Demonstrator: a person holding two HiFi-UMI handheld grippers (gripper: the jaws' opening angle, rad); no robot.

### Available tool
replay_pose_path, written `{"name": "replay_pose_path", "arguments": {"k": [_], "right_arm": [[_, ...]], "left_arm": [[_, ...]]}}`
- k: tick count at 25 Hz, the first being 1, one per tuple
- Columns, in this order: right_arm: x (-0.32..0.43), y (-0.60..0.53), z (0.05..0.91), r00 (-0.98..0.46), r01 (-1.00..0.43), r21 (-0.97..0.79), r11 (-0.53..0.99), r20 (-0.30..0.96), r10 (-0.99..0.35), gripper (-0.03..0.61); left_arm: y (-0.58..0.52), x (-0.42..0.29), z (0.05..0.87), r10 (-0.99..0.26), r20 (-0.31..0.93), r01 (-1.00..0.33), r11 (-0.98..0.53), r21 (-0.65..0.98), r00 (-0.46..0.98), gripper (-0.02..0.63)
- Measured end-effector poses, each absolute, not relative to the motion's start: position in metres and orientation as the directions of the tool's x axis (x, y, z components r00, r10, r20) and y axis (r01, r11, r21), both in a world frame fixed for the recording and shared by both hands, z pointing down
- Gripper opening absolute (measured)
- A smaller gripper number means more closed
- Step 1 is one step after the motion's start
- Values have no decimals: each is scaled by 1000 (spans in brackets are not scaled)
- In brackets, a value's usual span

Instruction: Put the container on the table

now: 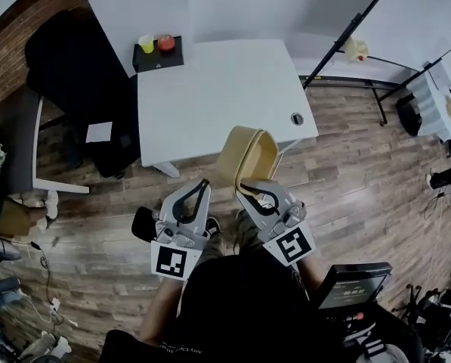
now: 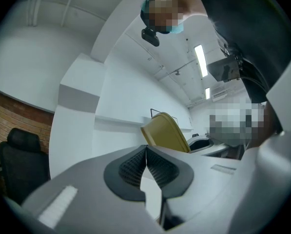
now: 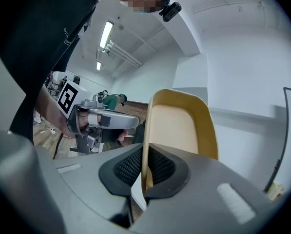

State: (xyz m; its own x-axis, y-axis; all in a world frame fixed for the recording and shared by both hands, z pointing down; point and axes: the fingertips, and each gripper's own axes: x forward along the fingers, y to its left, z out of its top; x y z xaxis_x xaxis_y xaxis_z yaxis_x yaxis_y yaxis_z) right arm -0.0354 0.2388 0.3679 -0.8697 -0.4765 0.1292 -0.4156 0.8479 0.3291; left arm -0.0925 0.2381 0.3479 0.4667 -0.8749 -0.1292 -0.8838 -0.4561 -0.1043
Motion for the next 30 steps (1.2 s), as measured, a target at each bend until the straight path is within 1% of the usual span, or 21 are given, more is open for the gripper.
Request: {"name": "replay_pose_path", "arguments": {"k": [3, 6, 9, 13, 16, 19, 23, 30], "right_arm": [[-45, 214, 369, -877, -426, 303, 852, 93, -472, 28], [-50, 183, 371, -893, -403, 303, 863, 78, -444, 28], [-46, 152, 377, -901, -381, 293, 877, 98, -423, 28], [-41, 102, 378, -916, -356, 289, 889, 82, -393, 28], [-33, 67, 378, -928, -329, 296, 897, 74, -365, 28], [-24, 36, 384, -934, -304, 276, 912, 104, -342, 28], [-22, 4, 392, -937, -276, 288, 917, 131, -323, 28], [-39, -38, 416, -918, -275, 298, 914, 201, -341, 28]], "left_arm": [[216, -105, 359, -889, -82, -892, -443, -90, 450, 3], [187, -111, 348, -898, -112, -903, -412, -120, 425, 3], [158, -103, 347, -904, -111, -908, -397, -135, 412, 3], [108, -90, 354, -913, -82, -912, -388, -134, 401, 3], [71, -77, 347, -918, -94, -917, -371, -144, 386, 3], [40, -69, 340, -927, -102, -926, -345, -151, 362, 3], [11, -69, 346, -938, -74, -934, -327, -146, 340, 3], [-28, -97, 363, -940, -56, -937, -330, -113, 338, 3]]}}
